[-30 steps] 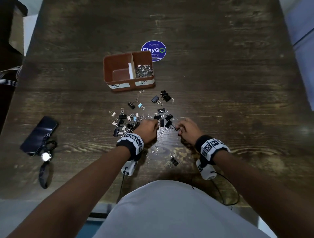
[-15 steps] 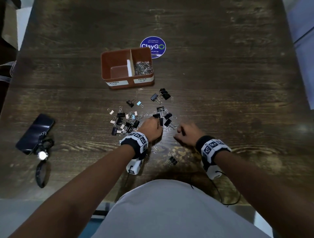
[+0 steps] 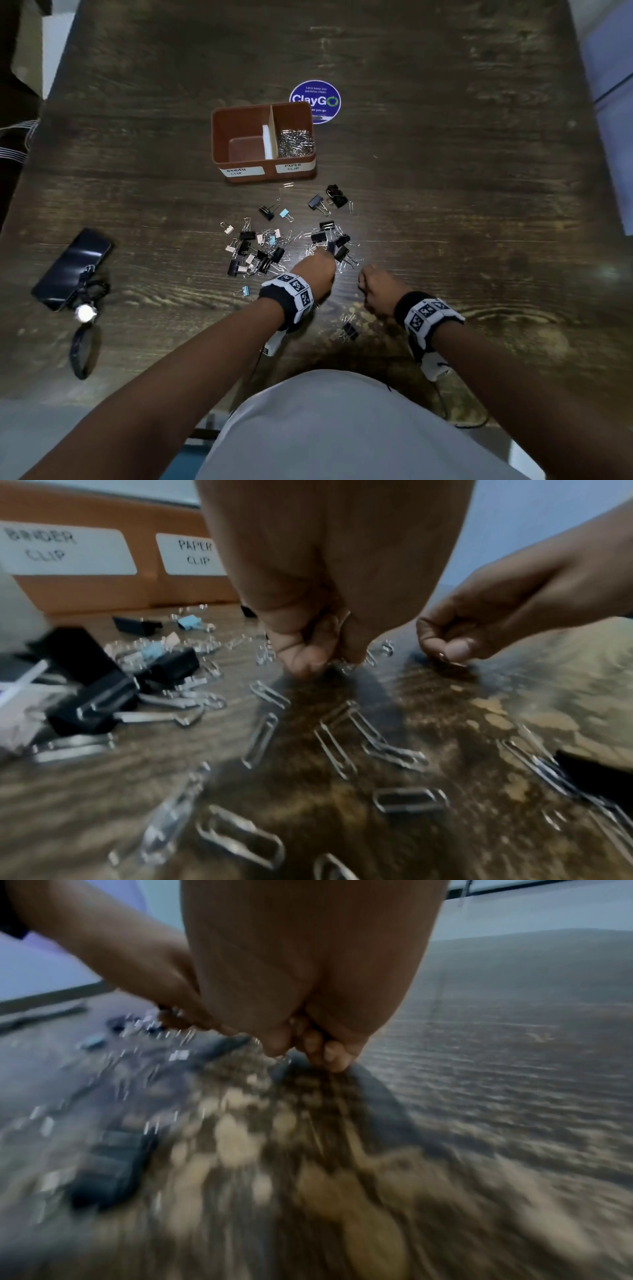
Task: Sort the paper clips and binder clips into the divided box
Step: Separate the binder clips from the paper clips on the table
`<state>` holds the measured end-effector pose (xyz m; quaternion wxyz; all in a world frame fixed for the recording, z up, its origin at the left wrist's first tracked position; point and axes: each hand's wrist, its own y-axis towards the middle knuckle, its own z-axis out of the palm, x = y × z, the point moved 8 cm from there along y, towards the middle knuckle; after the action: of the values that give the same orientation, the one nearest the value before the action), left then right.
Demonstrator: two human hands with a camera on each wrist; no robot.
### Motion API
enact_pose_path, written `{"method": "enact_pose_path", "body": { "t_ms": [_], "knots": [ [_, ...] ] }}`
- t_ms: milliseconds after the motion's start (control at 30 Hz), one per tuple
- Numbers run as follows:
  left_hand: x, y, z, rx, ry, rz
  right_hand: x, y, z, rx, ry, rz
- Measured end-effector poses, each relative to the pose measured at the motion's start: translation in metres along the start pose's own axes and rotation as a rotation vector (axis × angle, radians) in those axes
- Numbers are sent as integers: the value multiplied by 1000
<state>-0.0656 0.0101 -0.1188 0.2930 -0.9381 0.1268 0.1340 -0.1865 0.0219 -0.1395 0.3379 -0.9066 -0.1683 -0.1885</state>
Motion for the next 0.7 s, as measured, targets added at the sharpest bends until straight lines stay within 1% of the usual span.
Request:
{"method": "enact_pose_path", "body": {
  "t_ms": [33, 100, 200, 233, 300, 400, 467, 533, 600, 700],
  "knots": [
    [1, -1, -10, -6, -1, 20, 4, 6, -13, -32, 89, 16],
    [11, -2, -45, -69, -22, 27, 19, 21, -51, -114, 212, 19],
    [46, 10, -118, -180, -133, -86, 47, 52, -120, -242, 360, 38],
    [57, 14, -144, -212, -152, -131, 57, 67, -144, -298, 399, 47],
    [80, 28, -191, -274, -163, -188, 81, 97, -185, -359, 476, 40],
    [101, 51, -241, -327, -196, -243, 116, 129, -231, -429, 482, 9],
    [107, 64, -256, -319, -216, -261, 125, 140, -247, -465, 423, 28],
    [111, 72, -264, -324, -211, -285, 116, 143, -250, -466, 384, 74],
    [115, 77, -264, -328, -189, -295, 89, 138, -244, -481, 382, 149],
    [116, 77, -254, -331, -205, -236, 38, 119, -224, -491, 355, 244]
  ]
}}
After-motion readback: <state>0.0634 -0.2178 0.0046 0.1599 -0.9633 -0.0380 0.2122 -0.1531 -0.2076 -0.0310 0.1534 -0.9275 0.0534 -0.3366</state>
